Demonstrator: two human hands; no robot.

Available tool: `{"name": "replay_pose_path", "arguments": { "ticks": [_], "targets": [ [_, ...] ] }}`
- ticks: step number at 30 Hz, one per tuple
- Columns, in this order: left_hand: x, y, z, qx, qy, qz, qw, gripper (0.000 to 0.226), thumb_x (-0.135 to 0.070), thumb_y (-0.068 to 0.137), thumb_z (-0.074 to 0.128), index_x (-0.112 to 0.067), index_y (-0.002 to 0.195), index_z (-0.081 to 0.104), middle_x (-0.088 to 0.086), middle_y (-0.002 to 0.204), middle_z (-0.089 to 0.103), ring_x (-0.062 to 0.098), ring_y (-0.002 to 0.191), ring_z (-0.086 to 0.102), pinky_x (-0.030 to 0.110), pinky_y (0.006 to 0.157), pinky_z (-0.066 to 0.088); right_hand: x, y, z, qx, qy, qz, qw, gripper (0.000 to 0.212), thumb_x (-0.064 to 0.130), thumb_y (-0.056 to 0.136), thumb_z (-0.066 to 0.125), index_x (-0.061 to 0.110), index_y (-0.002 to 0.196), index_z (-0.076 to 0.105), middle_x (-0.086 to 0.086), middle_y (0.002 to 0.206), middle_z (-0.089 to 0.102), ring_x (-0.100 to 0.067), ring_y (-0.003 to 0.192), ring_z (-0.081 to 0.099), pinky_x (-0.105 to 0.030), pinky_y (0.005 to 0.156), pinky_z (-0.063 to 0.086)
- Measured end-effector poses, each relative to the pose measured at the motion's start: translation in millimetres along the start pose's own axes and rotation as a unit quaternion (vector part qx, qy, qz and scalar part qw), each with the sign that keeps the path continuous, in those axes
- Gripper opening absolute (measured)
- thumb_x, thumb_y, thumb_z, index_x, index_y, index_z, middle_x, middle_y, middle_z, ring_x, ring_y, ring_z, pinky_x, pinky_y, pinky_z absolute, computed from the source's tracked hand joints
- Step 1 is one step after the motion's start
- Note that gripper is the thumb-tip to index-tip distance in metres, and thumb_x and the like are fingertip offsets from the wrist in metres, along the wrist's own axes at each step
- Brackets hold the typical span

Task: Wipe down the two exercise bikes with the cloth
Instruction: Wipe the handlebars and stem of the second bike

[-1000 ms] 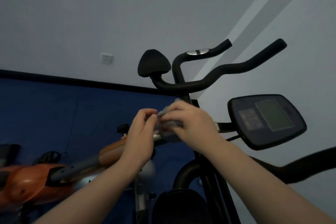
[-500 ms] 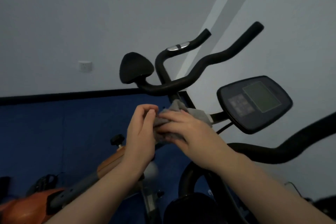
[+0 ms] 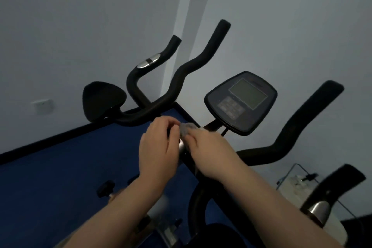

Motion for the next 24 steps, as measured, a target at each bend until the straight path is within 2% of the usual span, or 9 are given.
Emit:
{"name": "replay_pose_path", "arguments": {
  "ticks": [3,5,8,10,13,14,17,19,24],
  "targets": [
    [-8,1,3,0.026,0.040,0.010,0.999,0.014,-0.031,0.092,0.046,-0.028,0.101,0.056,-0.016,0.095,0.056,0.007,0.089,0.054,0.036,0.077,0.042,-23,28,5,0.075,-0.051,0.114,0.989,0.031,0.018,0.099,0.038,0.012,0.123,0.056,-0.016,0.122,0.058,-0.035,0.109,0.055,-0.034,0.079,0.042],
    [-10,4,10,0.071,0.090,0.039,0.993,0.018,-0.034,0.092,0.049,-0.029,0.109,0.054,-0.017,0.101,0.052,0.007,0.096,0.049,0.030,0.081,0.031,-27,36,0,0.094,-0.043,0.121,0.987,0.033,0.023,0.098,0.041,0.013,0.126,0.055,-0.017,0.123,0.059,-0.034,0.110,0.056,-0.031,0.079,0.042],
    [-14,25,26,0.139,0.132,0.060,0.980,0.031,-0.046,0.091,0.038,-0.033,0.117,0.050,-0.020,0.110,0.046,0.004,0.107,0.043,0.022,0.086,0.015,-43,24,-15,0.133,-0.010,0.091,0.987,0.034,0.030,0.098,0.045,0.024,0.130,0.057,-0.009,0.127,0.061,-0.027,0.113,0.057,-0.033,0.092,0.047],
    [-22,44,39,0.156,0.146,0.071,0.974,0.032,-0.046,0.093,0.035,-0.033,0.116,0.052,-0.017,0.110,0.051,0.007,0.109,0.046,0.024,0.088,0.017,-69,20,-42,0.088,0.019,0.119,0.989,0.033,0.030,0.097,0.049,0.026,0.128,0.059,-0.005,0.129,0.062,-0.023,0.114,0.058,-0.031,0.095,0.045],
    [-21,53,69,0.237,0.206,0.067,0.947,0.030,-0.041,0.097,0.037,-0.025,0.117,0.053,-0.008,0.116,0.056,0.014,0.108,0.051,0.031,0.093,0.033,-116,31,-84,-0.093,0.010,0.172,0.981,0.034,0.028,0.098,0.048,0.023,0.131,0.056,-0.005,0.131,0.060,-0.023,0.109,0.060,-0.027,0.086,0.043],
    [-18,51,77,0.264,0.247,0.072,0.929,0.030,-0.040,0.097,0.036,-0.024,0.117,0.053,-0.005,0.117,0.056,0.016,0.107,0.051,0.032,0.092,0.036,-128,39,-89,-0.119,-0.015,0.182,0.976,0.036,0.027,0.099,0.044,0.020,0.133,0.053,-0.006,0.136,0.056,-0.025,0.114,0.057,-0.029,0.089,0.042],
    [-9,48,81,0.263,0.303,0.087,0.912,0.031,-0.040,0.096,0.032,-0.025,0.113,0.054,-0.006,0.111,0.058,0.015,0.101,0.053,0.031,0.087,0.036,-148,77,-65,-0.036,-0.155,0.183,0.970,0.048,0.027,0.103,0.028,0.014,0.149,0.023,-0.008,0.160,0.013,-0.029,0.145,0.017,-0.039,0.115,0.022],
    [-8,49,79,0.243,0.296,0.084,0.920,0.030,-0.042,0.096,0.032,-0.027,0.107,0.055,-0.008,0.105,0.059,0.014,0.096,0.053,0.031,0.084,0.035,-147,104,-49,-0.017,-0.187,0.166,0.968,0.054,0.028,0.104,0.022,0.016,0.153,0.004,-0.008,0.161,-0.009,-0.028,0.148,-0.007,-0.045,0.120,0.004],
    [-8,48,74,0.235,0.306,0.080,0.919,0.026,-0.043,0.094,0.033,-0.028,0.094,0.055,-0.009,0.094,0.058,0.013,0.084,0.050,0.030,0.073,0.029,-114,110,-11,0.057,-0.208,0.064,0.974,0.062,0.032,0.103,0.026,0.017,0.152,-0.008,-0.009,0.158,-0.022,-0.030,0.144,-0.021,-0.049,0.116,-0.006]
  ]
}}
Point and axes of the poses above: each hand's wrist, its own y-axis towards the middle knuckle, its own z-axis out of the palm, x = y × z, the point moved 7 cm from there along y, towards the middle knuckle
